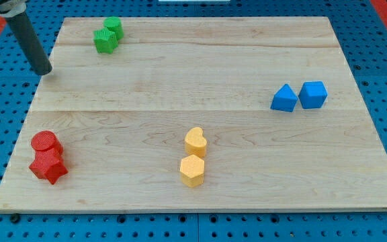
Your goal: Push the green star towards blue triangle
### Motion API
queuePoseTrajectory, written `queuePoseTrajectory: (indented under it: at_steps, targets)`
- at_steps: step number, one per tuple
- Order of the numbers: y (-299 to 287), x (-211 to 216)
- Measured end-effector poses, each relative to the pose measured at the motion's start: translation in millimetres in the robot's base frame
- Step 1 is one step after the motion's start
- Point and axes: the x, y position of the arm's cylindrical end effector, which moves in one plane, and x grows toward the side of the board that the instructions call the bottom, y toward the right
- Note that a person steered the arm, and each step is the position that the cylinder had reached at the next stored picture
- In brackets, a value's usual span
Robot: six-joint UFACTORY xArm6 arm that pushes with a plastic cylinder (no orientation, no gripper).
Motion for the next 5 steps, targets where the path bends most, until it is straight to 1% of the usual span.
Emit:
queuePoseTrajectory:
  at_steps: [1, 2, 3, 4, 5]
  targets:
    - [0, -10]
    - [7, -48]
    - [37, -76]
    - [54, -89]
    - [57, -107]
